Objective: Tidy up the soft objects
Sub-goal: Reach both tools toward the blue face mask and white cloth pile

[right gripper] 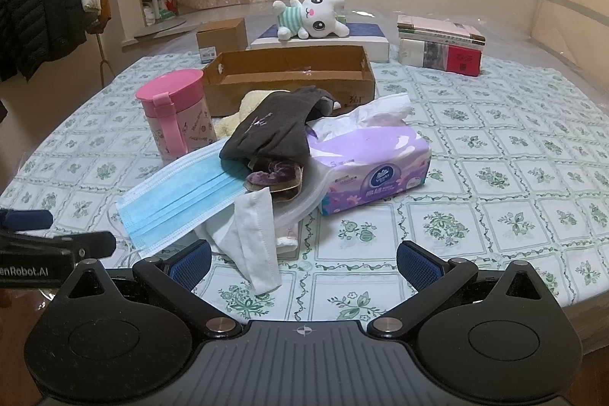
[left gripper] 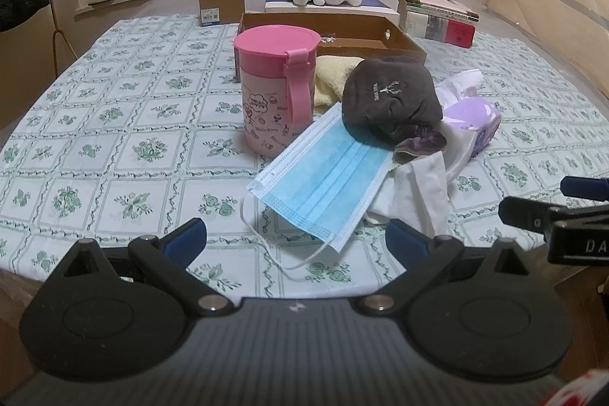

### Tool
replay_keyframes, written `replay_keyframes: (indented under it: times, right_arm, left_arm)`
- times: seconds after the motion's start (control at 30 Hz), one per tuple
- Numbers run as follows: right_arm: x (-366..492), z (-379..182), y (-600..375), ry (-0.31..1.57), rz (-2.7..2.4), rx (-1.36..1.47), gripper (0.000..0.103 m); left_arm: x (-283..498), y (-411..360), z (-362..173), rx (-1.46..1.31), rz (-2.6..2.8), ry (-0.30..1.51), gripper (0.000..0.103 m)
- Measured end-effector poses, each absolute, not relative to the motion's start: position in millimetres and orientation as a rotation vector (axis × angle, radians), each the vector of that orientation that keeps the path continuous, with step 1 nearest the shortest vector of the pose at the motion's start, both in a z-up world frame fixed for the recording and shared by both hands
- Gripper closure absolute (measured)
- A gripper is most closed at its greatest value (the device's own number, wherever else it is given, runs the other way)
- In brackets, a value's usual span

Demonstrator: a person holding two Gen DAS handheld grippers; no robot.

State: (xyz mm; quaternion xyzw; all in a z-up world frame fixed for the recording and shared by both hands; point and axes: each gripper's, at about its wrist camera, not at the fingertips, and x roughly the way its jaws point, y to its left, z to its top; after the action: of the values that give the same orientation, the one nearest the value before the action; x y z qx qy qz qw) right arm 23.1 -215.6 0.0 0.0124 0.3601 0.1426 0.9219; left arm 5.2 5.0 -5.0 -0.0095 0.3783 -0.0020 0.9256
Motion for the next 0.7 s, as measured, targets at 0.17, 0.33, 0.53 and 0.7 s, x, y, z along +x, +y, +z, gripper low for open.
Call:
replay_keyframes:
  times: [0.17,0.33,0.53,0.7]
  right_arm:
    - [28,-12,-209,0.755,0.312,0.022,0.000]
    - [34,-19,-205,0.763,0.326,0.027,0.000]
    - [41,-26,-201,0.768,0.337,0.024,0.000]
    - [44,-29,-197,0.768,0.349,0.023,0.000]
  left_arm:
    - [18,17,-9,-0.001,-0.021,0.792,0.003]
    - [30,26,-14,0.008,-0.057,0.795,0.004]
    - [43,30,-20,0.033,-0.097,0.794,0.004]
    - [54,31,-24,0.051,-0.133,0.801,0.006]
